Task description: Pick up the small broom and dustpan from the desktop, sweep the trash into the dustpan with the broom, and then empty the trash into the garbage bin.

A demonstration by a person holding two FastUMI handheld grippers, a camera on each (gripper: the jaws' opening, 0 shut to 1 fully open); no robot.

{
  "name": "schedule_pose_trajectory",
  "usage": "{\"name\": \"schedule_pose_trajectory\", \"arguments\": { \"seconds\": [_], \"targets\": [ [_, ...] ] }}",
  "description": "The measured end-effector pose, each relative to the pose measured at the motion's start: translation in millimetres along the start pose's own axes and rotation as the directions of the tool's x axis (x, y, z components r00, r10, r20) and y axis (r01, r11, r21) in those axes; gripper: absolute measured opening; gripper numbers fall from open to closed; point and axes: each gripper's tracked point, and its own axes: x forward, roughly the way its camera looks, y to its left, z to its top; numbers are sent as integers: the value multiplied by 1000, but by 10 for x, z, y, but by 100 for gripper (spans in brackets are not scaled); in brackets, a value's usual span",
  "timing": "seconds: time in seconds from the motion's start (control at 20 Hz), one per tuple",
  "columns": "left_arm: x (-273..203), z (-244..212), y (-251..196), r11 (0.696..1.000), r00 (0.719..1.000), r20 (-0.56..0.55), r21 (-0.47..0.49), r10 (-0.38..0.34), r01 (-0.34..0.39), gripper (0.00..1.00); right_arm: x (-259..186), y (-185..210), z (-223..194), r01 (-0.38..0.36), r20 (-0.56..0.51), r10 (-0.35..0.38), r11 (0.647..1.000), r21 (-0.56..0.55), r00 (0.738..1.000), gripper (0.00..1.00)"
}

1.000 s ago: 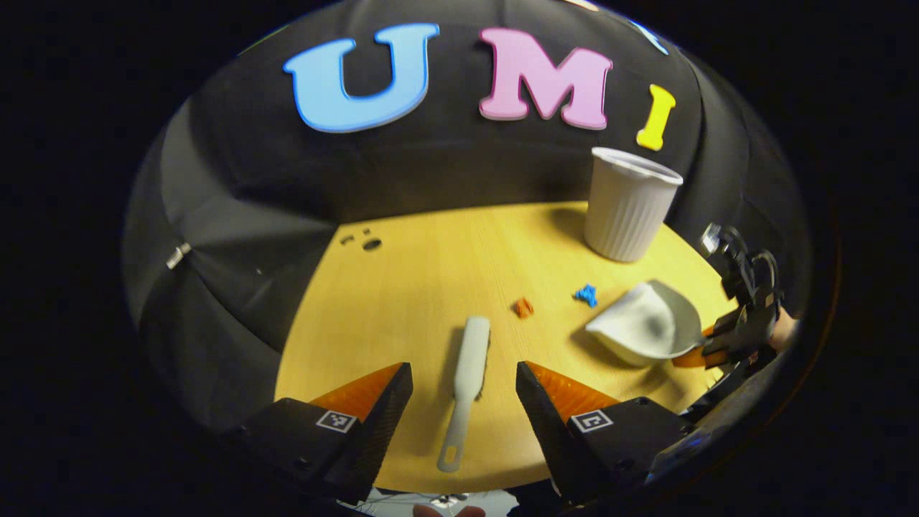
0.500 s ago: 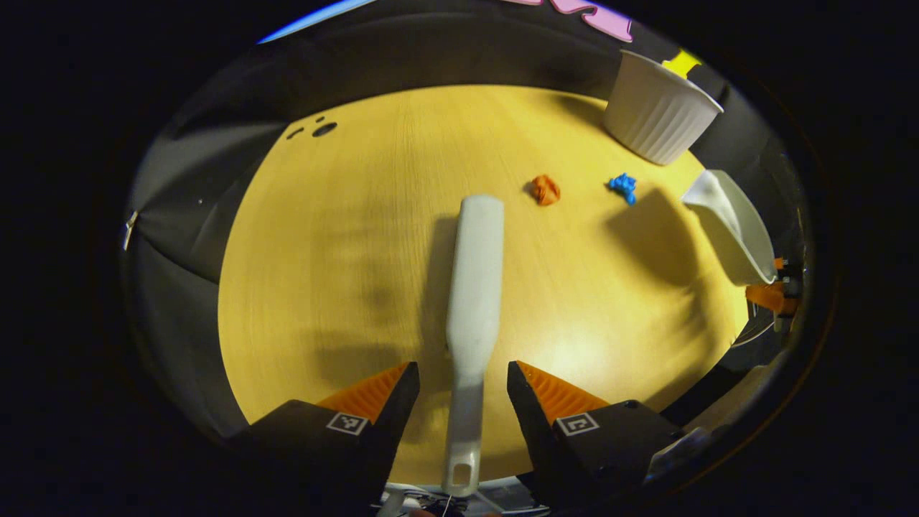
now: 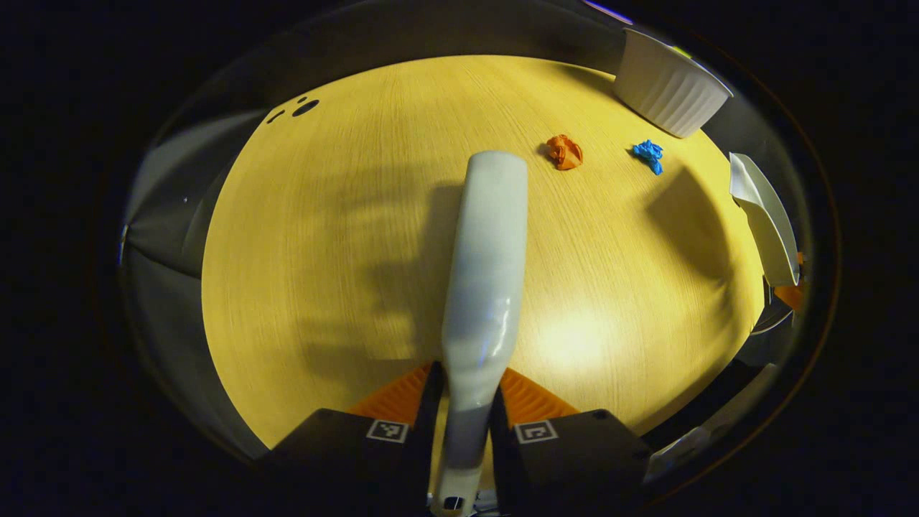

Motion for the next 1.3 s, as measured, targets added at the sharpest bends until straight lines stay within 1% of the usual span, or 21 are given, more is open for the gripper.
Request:
{"name": "schedule_pose_trajectory", "arguments": {
  "seconds": [0.05,0.1,0.2,0.3,0.35,0.4,0.45,0.5,0.55,0.6,0.75,0.85,0.95,1.0,1.05,1.1,1.15,1.2,1.3],
  "targets": [
    [-27,2,17,1000,1000,-9,3,10,-10,33,-9,0,20,-8,-17,7,1000,-28,1000,36],
    [-30,37,39,1000,1000,-2,3,23,-23,29,-29,-7,47,-18,-41,15,998,-58,999,36],
    [-69,280,170,996,994,69,10,82,-83,23,-28,-11,92,-45,-102,33,992,-119,994,36],
    [-96,629,250,993,984,135,14,118,-120,24,37,-60,154,-66,-149,38,981,-184,988,36],
    [-76,764,256,992,981,147,17,122,-126,24,87,-82,142,-77,-184,37,974,-211,982,39],
    [-66,890,259,991,979,157,26,127,-133,24,124,-115,123,-86,-221,33,968,-235,975,38],
    [-38,1010,259,989,978,161,38,132,-139,24,202,-158,104,-95,-255,26,959,-266,967,36],
    [-6,1108,244,988,978,158,50,135,-145,26,255,-198,97,-108,-282,21,949,-296,959,36],
    [34,1165,208,987,979,146,61,140,-150,24,298,-248,83,-117,-297,16,939,-324,955,39],
    [64,1195,166,986,981,130,66,141,-150,24,343,-288,96,-127,-307,14,928,-351,951,36],
    [159,1249,-28,989,986,114,68,121,-130,23,442,-440,99,-146,-336,1,902,-406,942,37],
    [199,1307,-123,988,986,115,77,123,-133,24,491,-462,142,-168,-337,22,896,-411,941,36],
    [231,1360,-234,987,987,111,103,115,-127,24,555,-489,161,-178,-329,31,888,-425,944,36],
    [246,1391,-298,985,988,110,124,110,-123,23,582,-494,173,-182,-326,35,884,-431,945,34],
    [244,1415,-375,982,989,110,147,102,-118,22,592,-503,172,-187,-327,40,881,-434,944,34],
    [236,1432,-468,980,990,107,167,92,-109,24,616,-516,174,-190,-326,42,879,-437,945,39],
    [235,1461,-574,978,991,107,184,77,-95,22,636,-525,172,-193,-327,44,878,-438,944,39],
    [251,1478,-695,977,993,103,199,52,-72,23,648,-532,181,-195,-326,46,877,-440,944,36],
    [259,1462,-1022,972,996,90,233,-12,-9,26,666,-543,183,-202,-323,55,873,-444,945,36]
  ]
}}
